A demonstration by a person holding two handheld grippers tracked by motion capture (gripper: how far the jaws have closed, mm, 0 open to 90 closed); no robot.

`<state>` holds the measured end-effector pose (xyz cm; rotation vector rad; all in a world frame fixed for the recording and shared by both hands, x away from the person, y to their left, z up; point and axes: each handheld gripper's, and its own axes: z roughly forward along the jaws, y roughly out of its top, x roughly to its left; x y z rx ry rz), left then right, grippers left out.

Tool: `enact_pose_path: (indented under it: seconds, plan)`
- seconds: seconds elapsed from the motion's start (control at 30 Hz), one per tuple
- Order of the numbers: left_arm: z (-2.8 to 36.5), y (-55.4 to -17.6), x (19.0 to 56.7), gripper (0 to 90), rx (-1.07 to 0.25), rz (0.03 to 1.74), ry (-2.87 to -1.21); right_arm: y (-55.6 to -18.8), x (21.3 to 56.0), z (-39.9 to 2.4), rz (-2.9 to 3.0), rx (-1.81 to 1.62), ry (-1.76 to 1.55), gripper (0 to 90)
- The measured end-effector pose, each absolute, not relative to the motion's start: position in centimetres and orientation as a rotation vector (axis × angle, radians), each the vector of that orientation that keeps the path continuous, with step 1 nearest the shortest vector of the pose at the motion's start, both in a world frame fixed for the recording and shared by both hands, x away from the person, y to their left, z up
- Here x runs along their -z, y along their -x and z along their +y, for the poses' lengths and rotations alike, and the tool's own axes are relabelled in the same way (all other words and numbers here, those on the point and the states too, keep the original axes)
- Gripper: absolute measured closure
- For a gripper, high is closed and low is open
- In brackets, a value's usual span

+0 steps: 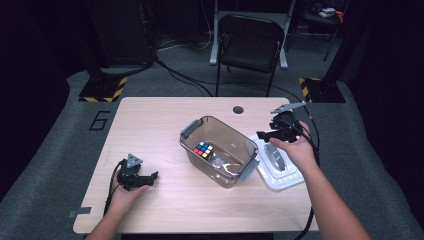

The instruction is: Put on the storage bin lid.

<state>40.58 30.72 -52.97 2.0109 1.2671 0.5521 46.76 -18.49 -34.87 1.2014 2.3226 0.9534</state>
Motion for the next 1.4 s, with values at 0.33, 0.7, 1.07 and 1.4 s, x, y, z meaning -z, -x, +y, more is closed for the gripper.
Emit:
enact_pose_path:
  seconds: [0.33,0.7,1.07,1.4]
  plan:
    - [30.7,-40.6,53.0,14.2,-0.553,1.269,-2.009,-47.2,36.6,-19.9,2.299,-0.914,-1.252,35.7]
    - [30.7,-40.6,53.0,14.2,-0.555,1.267,-2.008,-47.3,37.4,-20.8,2.252,-0.877,-1.279,35.7]
    - [30.7,-40.6,53.0,14.2,-0.555,1.268,-2.007,-47.6,39.1,-21.6,2.232,-0.826,-1.319,36.3]
    - [30.7,-40.6,53.0,14.2,-0.555,1.268,-2.007,-47.6,41.3,-22.1,2.231,-0.772,-1.352,36.9]
